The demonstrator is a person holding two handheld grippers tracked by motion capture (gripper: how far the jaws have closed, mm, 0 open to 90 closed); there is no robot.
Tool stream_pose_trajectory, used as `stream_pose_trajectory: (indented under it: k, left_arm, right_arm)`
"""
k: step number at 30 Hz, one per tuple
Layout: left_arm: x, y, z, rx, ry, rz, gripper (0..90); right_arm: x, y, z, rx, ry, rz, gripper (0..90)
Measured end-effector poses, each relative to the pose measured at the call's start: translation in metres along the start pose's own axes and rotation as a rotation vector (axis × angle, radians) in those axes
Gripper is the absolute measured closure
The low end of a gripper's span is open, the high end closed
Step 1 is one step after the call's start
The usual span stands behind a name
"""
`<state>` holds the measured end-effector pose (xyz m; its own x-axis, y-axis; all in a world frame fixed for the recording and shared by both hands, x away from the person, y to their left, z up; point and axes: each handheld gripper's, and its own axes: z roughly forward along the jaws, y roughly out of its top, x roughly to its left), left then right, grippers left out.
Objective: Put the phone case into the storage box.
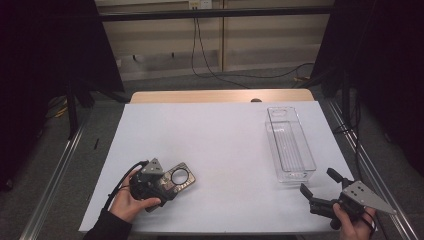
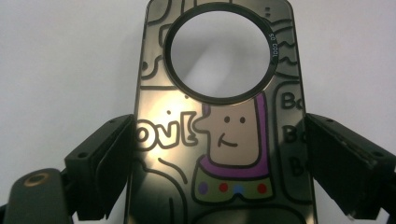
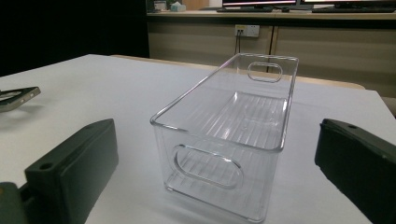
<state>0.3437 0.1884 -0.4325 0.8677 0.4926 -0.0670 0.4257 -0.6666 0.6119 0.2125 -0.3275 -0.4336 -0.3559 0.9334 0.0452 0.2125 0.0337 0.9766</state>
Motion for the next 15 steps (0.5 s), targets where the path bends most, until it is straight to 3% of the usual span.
stream_pose_trajectory:
  k: [15]
  left_arm:
    - [-0.002,0.001,-0.012,-0.144,0.030,-0.016,12.3]
  right_arm:
    - [0.000,0.000,0.000,-0.002,0.002,0.002,0.0]
